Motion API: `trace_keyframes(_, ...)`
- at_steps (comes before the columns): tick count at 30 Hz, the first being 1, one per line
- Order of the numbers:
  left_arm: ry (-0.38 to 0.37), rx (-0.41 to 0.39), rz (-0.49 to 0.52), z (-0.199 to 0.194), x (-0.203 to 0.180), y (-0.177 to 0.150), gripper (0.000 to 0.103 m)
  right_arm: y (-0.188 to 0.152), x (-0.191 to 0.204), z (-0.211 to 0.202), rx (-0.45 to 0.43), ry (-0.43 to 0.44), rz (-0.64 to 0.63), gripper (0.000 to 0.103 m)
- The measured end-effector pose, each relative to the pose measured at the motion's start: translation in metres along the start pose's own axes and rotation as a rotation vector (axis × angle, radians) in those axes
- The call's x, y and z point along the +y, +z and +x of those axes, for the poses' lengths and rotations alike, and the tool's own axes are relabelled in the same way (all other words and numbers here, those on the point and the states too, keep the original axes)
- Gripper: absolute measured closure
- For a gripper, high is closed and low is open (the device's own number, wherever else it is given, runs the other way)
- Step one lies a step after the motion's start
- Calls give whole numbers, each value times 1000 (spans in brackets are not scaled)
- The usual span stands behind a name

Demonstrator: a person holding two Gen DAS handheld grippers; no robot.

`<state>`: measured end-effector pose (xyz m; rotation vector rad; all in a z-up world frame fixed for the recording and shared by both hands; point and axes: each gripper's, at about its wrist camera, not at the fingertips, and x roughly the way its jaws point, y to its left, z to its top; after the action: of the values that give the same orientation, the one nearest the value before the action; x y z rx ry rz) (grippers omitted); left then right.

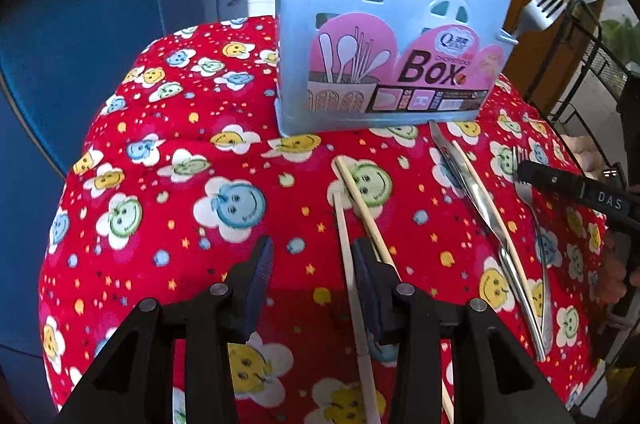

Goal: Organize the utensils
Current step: 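Close the left tool on a wooden chopstick while the right tool grasps another chopstick, then lift both held chopsticks up toward the blue box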

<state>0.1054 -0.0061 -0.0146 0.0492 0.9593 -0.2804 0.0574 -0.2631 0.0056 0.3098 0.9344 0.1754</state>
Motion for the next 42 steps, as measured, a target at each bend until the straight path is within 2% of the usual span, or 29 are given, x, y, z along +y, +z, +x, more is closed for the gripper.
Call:
trace_keyframes(6,-19,18,3,10,4,12,67,3,1,6,3,16,-6,77)
trace_keyframes(11,-16,13,-10,12,6,17,89,6,-1,9,-1,24,-11,84)
trace_keyframes(14,-33,11,-37,13,12,19,96,7,-7,8,-6,53,19,90)
trace_keyframes(20,-70,-19,-81,6,17,17,99,7,-7,-3,-47,91,39,100)
trace_keyframes(30,-114,-127,-136,-30,17,15,100,7,11,-44,-175,76,-24,100)
trace_keyframes(42,-149,-285,-145,-78,7,26,100,8,38,-99,-351,18,-128,100)
